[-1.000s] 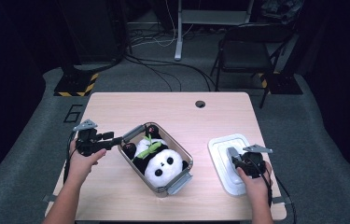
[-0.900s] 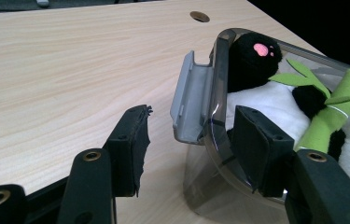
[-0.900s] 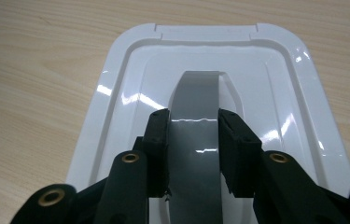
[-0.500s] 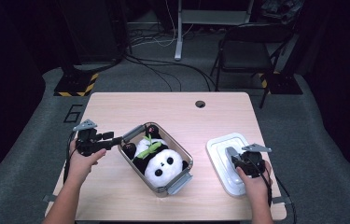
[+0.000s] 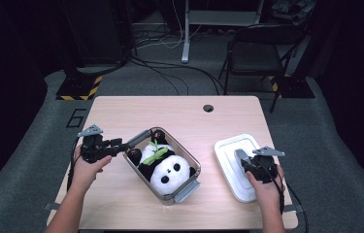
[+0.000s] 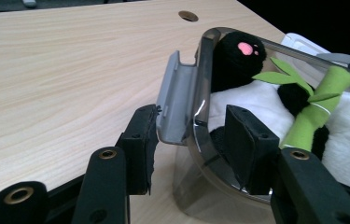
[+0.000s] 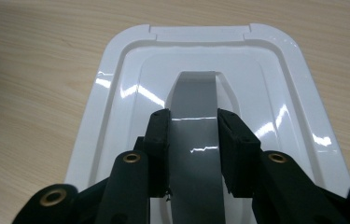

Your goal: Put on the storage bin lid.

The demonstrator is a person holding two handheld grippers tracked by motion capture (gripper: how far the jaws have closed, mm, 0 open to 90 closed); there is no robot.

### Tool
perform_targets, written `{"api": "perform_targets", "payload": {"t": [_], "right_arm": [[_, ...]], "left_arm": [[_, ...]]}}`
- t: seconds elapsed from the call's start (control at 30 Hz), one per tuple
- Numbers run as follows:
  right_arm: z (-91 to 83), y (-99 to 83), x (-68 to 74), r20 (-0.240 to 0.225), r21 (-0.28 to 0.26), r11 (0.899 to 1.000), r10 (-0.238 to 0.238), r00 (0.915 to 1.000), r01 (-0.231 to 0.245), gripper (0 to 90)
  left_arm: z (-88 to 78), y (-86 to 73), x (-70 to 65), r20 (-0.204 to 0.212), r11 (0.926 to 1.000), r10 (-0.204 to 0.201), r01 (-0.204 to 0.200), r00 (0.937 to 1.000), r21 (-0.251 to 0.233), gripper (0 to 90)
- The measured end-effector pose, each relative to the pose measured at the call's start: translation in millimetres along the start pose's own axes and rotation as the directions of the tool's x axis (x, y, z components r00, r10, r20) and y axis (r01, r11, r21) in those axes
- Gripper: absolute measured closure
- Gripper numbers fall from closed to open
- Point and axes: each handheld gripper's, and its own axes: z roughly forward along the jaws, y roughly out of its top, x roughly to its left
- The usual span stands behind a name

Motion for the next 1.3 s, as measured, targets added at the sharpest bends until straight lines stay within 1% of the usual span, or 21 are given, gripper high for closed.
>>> {"api": "perform_targets", "payload": {"t": [0.07, 0.2, 0.27, 0.3, 0.5, 0.53, 0.57, 0.6, 0.67, 0.73, 0.87, 0.97, 1.03, 1.1, 1.17, 1.2, 1.27, 1.3], "right_arm": [[-2.7, 2.1, 0.6, -0.006, -0.005, 1.000, 0.009, 0.9999, -0.009, 66.6], [-8.4, 6.8, 3.6, -0.013, -0.011, 1.000, 0.008, 0.9999, -0.008, 66.6], [-10.9, 9.1, 5.6, -0.014, -0.009, 1.000, -0.002, 0.9999, 0.001, 66.6], [-11.6, 10.1, 6.4, -0.014, -0.010, 1.000, -0.009, 0.9999, 0.009, 66.6], [-16.4, 15.9, 12.3, -0.029, -0.015, 1.000, -0.020, 0.9994, 0.020, 66.6], [-17.5, 16.9, 13.3, -0.033, -0.017, 1.000, -0.022, 0.9992, 0.021, 66.6], [-18.7, 18.0, 14.4, -0.033, -0.016, 1.000, -0.021, 0.9992, 0.020, 66.6], [-19.8, 19.0, 14.7, -0.037, -0.020, 0.999, -0.028, 0.9989, 0.027, 66.6], [-22.7, 21.1, 16.0, -0.045, -0.023, 0.999, -0.028, 0.9986, 0.027, 66.6], [-26.2, 23.6, 17.2, -0.048, -0.023, 0.999, -0.033, 0.9983, 0.032, 66.7], [-33.4, 28.4, 18.9, -0.070, -0.035, 0.999, -0.031, 0.9971, 0.028, 66.6], [-39.1, 33.6, 21.8, -0.079, -0.047, 0.998, -0.050, 0.9956, 0.047, 66.6], [-42.0, 36.8, 24.0, -0.083, -0.050, 0.997, -0.063, 0.9946, 0.059, 66.6], [-44.2, 39.9, 25.9, -0.085, -0.053, 0.996, -0.076, 0.9935, 0.072, 66.6], [-46.5, 43.2, 27.6, -0.096, -0.055, 0.996, -0.077, 0.9923, 0.072, 66.7], [-48.2, 45.2, 28.2, -0.101, -0.061, 0.995, -0.084, 0.9913, 0.078, 66.7], [-52.4, 49.8, 30.8, -0.111, -0.072, 0.994, -0.092, 0.9895, 0.084, 66.7], [-54.9, 52.2, 32.5, -0.112, -0.077, 0.993, -0.095, 0.9892, 0.086, 66.7]], "left_arm": [[1.3, 0.1, -1.0, 0.020, 0.9999, 0.008, -0.008, 0.9998, 0.007, 57.4], [4.5, -0.2, -3.7, 0.039, 0.9992, 0.027, -0.028, 0.9989, 0.029, 59.5], [6.1, -0.8, -6.2, 0.035, 0.9989, 0.031, -0.033, 0.9989, 0.035, 59.3], [6.2, -0.6, -6.3, 0.029, 0.9983, 0.041, -0.042, 0.9987, 0.041, 59.4], [6.2, -0.9, -6.6, 0.030, 0.9986, 0.034, -0.035, 0.9990, 0.039, 59.2], [6.2, -1.1, -7.3, 0.032, 0.9989, 0.024, -0.025, 0.9992, 0.039, 59.2], [5.9, -0.9, -6.5, 0.033, 0.9985, 0.034, -0.035, 0.9989, 0.041, 59.2], [5.6, -1.1, -6.7, 0.035, 0.9986, 0.033, -0.034, 0.9988, 0.041, 59.2], [5.1, -1.2, -7.3, 0.035, 0.9985, 0.036, -0.038, 0.9987, 0.040, 59.2], [4.7, -1.8, -9.2, 0.033, 0.9987, 0.028, -0.029, 0.9991, 0.043, 59.2], [4.1, -2.7, -11.4, 0.029, 0.9980, 0.041, -0.042, 0.9987, 0.047, 59.0], [4.1, -3.3, -14.5, 0.029, 0.9981, 0.039, -0.040, 0.9988, 0.047, 59.0], [4.0, -3.2, -15.6, 0.031, 0.9975, 0.049, -0.051, 0.9983, 0.050, 58.6], [3.4, -3.3, -16.9, 0.034, 0.9975, 0.046, -0.048, 0.9983, 0.051, 58.1], [3.3, -3.6, -19.1, 0.042, 0.9983, 0.031, -0.033, 0.9986, 0.048, 57.8], [3.0, -3.5, -19.1, 0.044, 0.9980, 0.038, -0.040, 0.9983, 0.048, 57.8], [2.9, -3.5, -20.6, 0.050, 0.9984, 0.031, -0.034, 0.9982, 0.046, 57.8], [3.1, -3.6, -21.6, 0.048, 0.9983, 0.036, -0.038, 0.9982, 0.045, 57.8]]}}
